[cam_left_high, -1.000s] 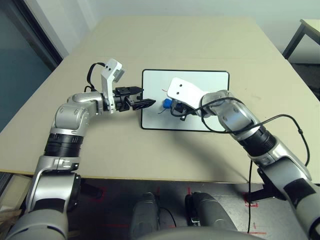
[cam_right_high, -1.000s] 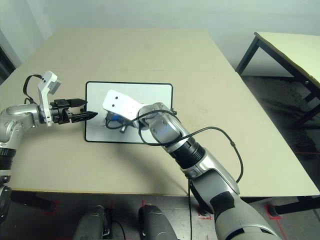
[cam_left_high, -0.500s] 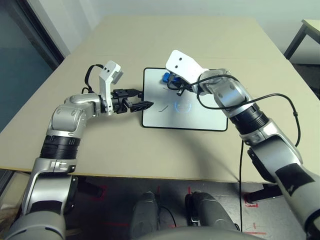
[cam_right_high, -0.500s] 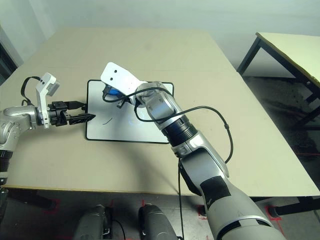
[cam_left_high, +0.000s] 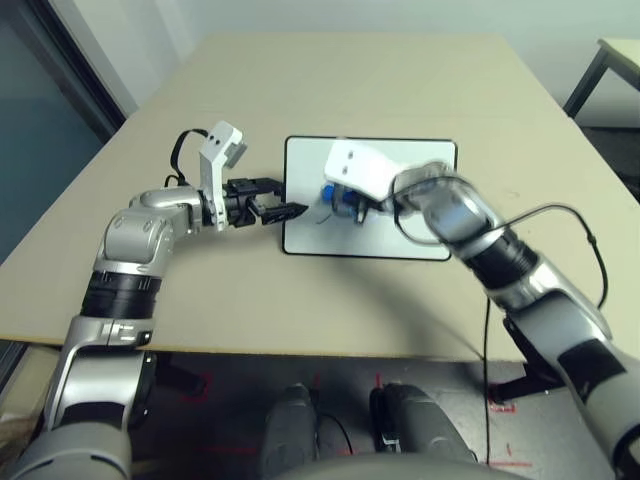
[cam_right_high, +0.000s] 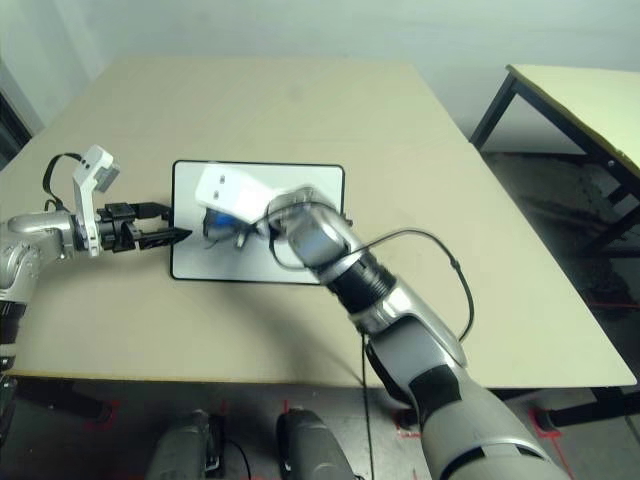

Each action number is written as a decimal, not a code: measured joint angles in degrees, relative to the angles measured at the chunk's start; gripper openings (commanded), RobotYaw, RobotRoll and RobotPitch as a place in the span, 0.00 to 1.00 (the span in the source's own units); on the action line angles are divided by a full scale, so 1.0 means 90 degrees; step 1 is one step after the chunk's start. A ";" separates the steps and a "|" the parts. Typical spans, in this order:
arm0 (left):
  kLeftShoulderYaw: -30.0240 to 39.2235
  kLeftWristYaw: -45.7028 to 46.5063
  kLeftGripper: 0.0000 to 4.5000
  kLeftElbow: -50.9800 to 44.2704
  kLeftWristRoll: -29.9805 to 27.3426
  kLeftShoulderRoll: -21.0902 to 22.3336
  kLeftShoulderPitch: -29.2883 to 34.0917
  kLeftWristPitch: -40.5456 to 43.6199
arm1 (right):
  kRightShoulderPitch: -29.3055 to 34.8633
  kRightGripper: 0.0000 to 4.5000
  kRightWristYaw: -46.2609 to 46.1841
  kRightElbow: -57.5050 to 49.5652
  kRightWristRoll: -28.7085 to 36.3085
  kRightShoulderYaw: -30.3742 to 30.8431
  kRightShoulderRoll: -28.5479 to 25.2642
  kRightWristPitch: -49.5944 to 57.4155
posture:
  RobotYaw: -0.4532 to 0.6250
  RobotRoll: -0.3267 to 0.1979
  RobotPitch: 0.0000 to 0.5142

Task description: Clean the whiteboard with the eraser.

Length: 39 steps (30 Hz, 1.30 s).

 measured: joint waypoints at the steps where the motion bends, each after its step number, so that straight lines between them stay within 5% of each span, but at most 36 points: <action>1: 0.0001 0.0000 1.00 0.0000 -0.0002 0.0002 0.0008 0.0006 | 0.0026 0.13 0.0032 -0.0061 -0.0020 0.0002 -0.0021 0.0004 | 0.36 0.62 0.19; 10: 0.0006 0.0007 1.00 -0.0033 -0.0006 0.0009 0.0046 0.0041 | 0.0835 0.13 0.1201 -0.1908 -0.0064 0.0979 -0.0828 0.1065 | 0.36 0.62 0.18; 20: 0.0008 0.0019 1.00 0.0020 0.0013 -0.0052 0.0017 0.0028 | -0.0126 0.13 -0.0013 -0.0089 -0.0157 0.0016 0.0155 0.0000 | 0.36 0.62 0.17; 31: 0.0013 0.0010 1.00 0.0017 0.0009 -0.0055 0.0034 0.0026 | 0.0946 0.13 0.1159 -0.2093 -0.0242 0.0931 -0.0743 0.0986 | 0.36 0.62 0.17; 39: 0.0051 0.0042 1.00 0.0021 0.0016 -0.0058 0.0036 0.0028 | 0.0395 0.13 0.0495 -0.0973 -0.0239 0.0384 -0.0068 0.0556 | 0.35 0.62 0.18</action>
